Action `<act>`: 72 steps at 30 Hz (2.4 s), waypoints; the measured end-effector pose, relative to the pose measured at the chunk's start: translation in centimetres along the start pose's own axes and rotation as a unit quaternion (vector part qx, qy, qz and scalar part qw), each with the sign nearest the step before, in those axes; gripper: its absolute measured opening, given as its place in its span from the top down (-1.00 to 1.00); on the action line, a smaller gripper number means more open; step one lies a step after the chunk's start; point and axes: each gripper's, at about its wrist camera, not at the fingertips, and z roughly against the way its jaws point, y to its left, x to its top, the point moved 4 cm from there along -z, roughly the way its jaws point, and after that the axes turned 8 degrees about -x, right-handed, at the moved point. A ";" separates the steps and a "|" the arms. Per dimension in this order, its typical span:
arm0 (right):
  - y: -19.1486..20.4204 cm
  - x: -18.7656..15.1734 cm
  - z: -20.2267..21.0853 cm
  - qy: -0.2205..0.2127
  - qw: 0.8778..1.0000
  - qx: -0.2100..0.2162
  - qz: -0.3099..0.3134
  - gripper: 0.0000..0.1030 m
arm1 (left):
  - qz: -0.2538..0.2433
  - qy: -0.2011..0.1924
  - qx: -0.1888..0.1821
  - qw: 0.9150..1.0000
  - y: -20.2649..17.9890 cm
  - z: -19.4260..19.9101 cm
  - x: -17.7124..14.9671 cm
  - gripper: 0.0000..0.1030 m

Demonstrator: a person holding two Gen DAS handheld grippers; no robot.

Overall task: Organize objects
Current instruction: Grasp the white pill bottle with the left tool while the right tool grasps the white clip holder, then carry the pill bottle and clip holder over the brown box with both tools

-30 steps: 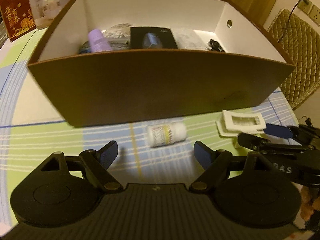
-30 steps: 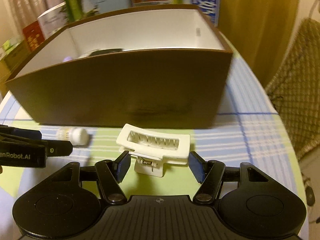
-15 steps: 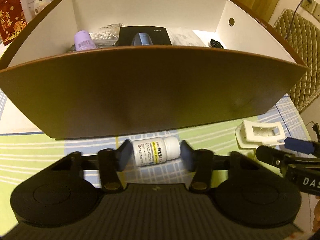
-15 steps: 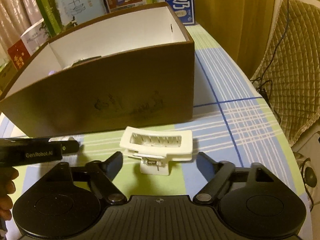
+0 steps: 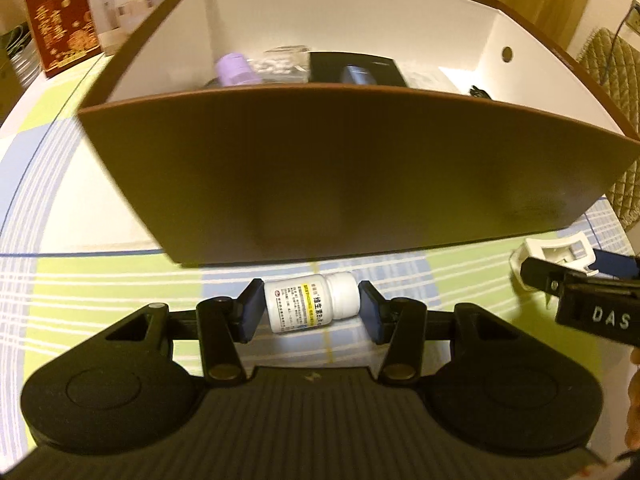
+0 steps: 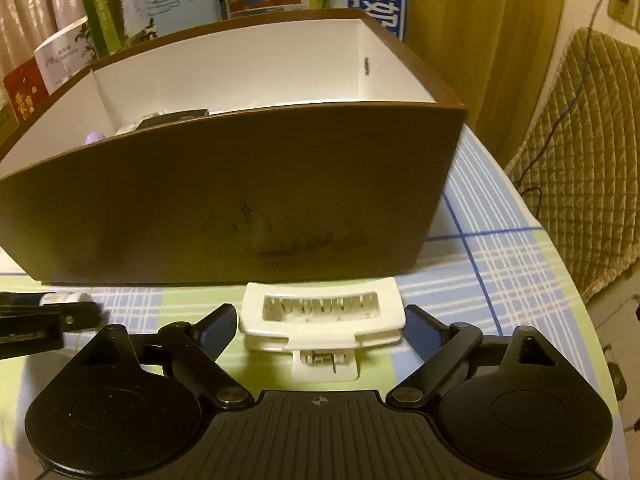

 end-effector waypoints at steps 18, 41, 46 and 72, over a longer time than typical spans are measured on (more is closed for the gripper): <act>1.3 -1.9 1.4 0.014 0.998 0.036 0.056 -0.64 | 0.002 0.012 0.013 1.000 1.2 2.4 -2.5 0.12; 2.0 -6.7 7.0 0.030 0.988 0.105 0.106 -0.63 | 0.011 0.023 0.001 1.000 -1.1 6.9 -8.7 0.13; 1.9 -6.6 8.4 0.023 0.986 0.120 0.114 -0.63 | 0.011 0.024 -0.002 1.000 -1.8 8.2 -8.9 0.13; 0.5 0.1 14.6 -0.043 0.981 0.159 0.100 -0.63 | -0.028 -0.047 -0.038 0.998 -5.8 15.3 -2.5 0.13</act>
